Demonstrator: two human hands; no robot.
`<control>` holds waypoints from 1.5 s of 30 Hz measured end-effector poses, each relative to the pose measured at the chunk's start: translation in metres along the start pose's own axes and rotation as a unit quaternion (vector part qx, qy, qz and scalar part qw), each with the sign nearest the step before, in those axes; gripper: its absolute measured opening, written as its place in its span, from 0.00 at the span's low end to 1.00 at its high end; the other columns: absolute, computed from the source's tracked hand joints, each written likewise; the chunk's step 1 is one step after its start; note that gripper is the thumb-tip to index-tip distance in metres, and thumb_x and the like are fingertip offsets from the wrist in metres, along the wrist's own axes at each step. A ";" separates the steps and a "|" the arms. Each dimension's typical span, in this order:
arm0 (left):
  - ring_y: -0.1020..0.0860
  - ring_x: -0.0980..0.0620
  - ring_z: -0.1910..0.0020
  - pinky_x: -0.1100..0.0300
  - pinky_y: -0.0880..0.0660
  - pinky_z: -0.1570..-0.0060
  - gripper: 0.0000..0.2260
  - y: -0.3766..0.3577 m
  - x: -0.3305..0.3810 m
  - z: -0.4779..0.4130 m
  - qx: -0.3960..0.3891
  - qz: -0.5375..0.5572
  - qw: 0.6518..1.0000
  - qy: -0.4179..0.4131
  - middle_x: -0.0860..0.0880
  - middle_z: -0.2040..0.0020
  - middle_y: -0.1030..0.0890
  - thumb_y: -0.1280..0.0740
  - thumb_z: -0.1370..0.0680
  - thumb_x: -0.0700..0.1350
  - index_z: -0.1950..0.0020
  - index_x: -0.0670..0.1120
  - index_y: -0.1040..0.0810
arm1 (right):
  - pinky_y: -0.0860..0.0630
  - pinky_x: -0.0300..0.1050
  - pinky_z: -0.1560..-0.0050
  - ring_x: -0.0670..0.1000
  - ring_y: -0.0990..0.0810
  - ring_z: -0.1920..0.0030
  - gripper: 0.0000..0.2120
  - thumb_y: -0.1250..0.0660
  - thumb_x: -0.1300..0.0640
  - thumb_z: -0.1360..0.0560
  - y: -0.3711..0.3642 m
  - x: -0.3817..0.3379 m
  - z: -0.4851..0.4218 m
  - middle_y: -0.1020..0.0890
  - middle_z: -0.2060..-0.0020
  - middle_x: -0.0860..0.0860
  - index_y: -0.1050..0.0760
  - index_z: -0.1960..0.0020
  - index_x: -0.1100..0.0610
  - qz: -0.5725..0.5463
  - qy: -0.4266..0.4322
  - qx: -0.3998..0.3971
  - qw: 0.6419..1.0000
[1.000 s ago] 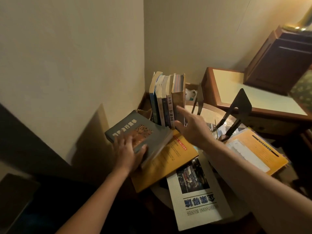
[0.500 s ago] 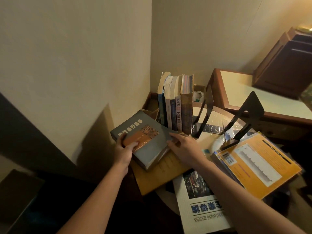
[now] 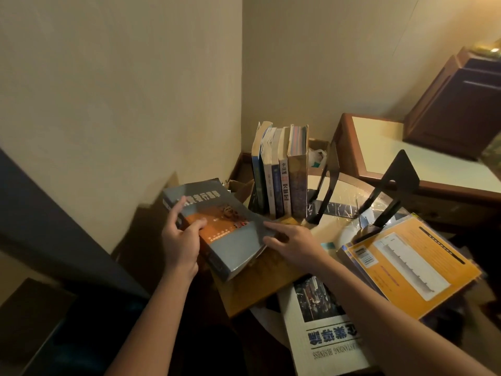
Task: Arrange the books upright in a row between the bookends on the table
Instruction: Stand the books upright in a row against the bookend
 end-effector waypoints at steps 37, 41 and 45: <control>0.33 0.66 0.33 0.78 0.31 0.45 0.20 -0.079 0.043 0.185 -0.218 -0.216 0.870 -0.386 0.45 0.32 0.31 0.38 0.19 0.49 0.26 0.53 0.33 | 0.27 0.51 0.34 0.45 0.38 0.30 0.57 0.25 0.61 0.27 0.106 0.023 0.150 0.37 0.26 0.53 0.64 0.22 0.33 -0.073 0.129 0.225 0.963; 0.25 0.51 0.37 0.76 0.29 0.47 0.09 -0.078 0.053 0.196 -0.168 -0.207 0.857 -0.442 0.42 0.38 0.26 0.37 0.17 0.46 0.38 0.46 0.26 | 0.27 0.49 0.36 0.46 0.36 0.30 0.48 0.27 0.54 0.25 0.109 0.020 0.154 0.35 0.25 0.54 0.57 0.20 0.35 -0.071 0.139 0.247 0.956; 0.23 0.52 0.40 0.72 0.25 0.50 0.11 -0.089 0.067 0.206 -0.197 -0.205 0.849 -0.446 0.47 0.41 0.23 0.39 0.18 0.48 0.47 0.41 0.24 | 0.20 0.55 0.42 0.53 0.28 0.35 0.30 0.40 0.32 0.26 0.111 0.017 0.165 0.31 0.33 0.50 0.39 0.26 0.36 -0.156 0.105 0.259 0.948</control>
Point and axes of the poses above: each hand's wrist, its own z-axis away from the middle knuckle, its own y-axis out of the back of the hand, x = y × z, the point moved 5 cm from there along -z, towards the middle knuckle
